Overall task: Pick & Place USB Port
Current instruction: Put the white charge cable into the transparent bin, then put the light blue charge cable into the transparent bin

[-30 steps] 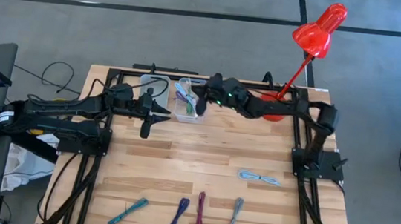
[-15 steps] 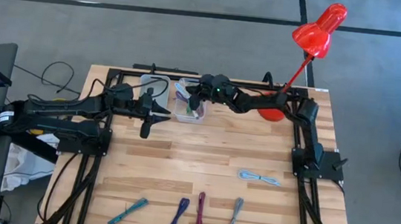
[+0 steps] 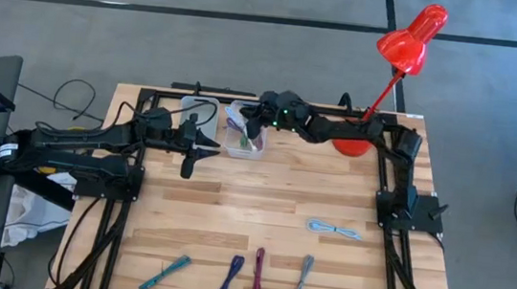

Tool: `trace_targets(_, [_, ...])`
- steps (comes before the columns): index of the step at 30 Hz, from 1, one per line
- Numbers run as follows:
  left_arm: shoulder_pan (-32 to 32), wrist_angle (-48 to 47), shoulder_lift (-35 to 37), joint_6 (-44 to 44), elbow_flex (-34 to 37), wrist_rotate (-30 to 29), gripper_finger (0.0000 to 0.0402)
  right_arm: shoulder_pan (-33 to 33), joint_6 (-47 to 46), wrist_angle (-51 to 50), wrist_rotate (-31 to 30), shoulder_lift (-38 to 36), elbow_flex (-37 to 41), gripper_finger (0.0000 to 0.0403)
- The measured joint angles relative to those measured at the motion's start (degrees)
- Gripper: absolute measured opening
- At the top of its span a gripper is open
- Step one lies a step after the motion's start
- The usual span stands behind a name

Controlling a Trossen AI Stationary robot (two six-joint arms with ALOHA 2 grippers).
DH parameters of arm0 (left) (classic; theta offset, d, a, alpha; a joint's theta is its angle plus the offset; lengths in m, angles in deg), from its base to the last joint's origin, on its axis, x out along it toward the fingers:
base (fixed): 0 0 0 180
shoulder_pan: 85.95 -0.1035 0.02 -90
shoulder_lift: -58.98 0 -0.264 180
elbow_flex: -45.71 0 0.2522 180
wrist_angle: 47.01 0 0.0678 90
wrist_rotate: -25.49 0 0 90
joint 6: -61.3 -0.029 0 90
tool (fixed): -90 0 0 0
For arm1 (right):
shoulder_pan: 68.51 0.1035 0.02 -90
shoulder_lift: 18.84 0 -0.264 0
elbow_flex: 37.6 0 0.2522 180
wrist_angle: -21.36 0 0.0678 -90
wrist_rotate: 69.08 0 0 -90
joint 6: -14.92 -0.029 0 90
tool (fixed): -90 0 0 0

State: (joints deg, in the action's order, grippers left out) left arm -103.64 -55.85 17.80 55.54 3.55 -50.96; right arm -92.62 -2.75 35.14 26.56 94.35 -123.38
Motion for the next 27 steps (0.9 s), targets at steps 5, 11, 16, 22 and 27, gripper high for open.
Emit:
trace_targets(5, [0.00,-0.01,0.00,0.01,0.00,-0.01,0.0102,-0.03,2.47,-5.48,-2.85,-0.74,0.06,0.0079])
trace_targets(11, [0.00,-0.02,0.00,0.04,0.00,0.01,0.0102,0.06,3.06,-6.25,5.84,-3.31,0.08,0.0089])
trace_targets(16, [0.00,-0.22,0.00,0.02,0.01,-0.01,0.0102,-0.03,3.93,-8.34,18.05,-8.30,0.08,0.0090])
trace_targets(22, [-0.02,-3.38,1.80,-3.14,0.02,-0.01,0.0098,0.84,13.01,-21.04,21.37,-16.35,0.08,0.0085])
trace_targets(27, [-0.01,-10.37,8.20,-3.29,0.04,-0.01,0.0083,2.87,18.89,-27.03,21.42,-23.15,2.44,0.0078])
